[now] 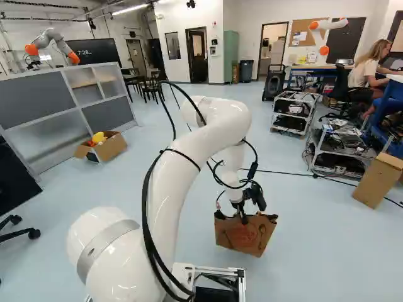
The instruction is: Pick up the grocery bag from the ground
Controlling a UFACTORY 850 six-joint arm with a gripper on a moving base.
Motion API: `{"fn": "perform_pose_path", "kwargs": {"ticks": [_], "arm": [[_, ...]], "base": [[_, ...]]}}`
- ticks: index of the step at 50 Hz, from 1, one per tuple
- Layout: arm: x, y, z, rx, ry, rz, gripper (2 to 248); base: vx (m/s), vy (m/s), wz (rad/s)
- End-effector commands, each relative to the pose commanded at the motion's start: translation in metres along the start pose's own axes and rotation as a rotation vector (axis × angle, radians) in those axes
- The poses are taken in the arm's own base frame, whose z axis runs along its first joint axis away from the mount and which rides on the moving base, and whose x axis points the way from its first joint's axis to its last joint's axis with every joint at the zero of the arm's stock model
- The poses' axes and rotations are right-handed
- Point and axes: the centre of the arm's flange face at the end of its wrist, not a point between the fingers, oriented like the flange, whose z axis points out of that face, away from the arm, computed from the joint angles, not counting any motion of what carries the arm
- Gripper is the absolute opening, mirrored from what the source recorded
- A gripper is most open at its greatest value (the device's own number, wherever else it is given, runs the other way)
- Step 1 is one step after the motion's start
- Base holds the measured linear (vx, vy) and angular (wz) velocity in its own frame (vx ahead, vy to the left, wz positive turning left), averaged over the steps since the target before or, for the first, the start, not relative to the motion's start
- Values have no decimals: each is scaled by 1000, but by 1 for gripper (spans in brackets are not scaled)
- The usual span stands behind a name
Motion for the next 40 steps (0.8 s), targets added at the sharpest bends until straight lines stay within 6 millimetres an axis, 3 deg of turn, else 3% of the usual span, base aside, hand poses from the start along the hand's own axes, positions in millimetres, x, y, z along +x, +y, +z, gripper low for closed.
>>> {"fn": "perform_pose_path", "kwargs": {"ticks": [40], "arm": [[-25,37,-70,5,-14,-100,22]], "base": [[0,0,0]]}}
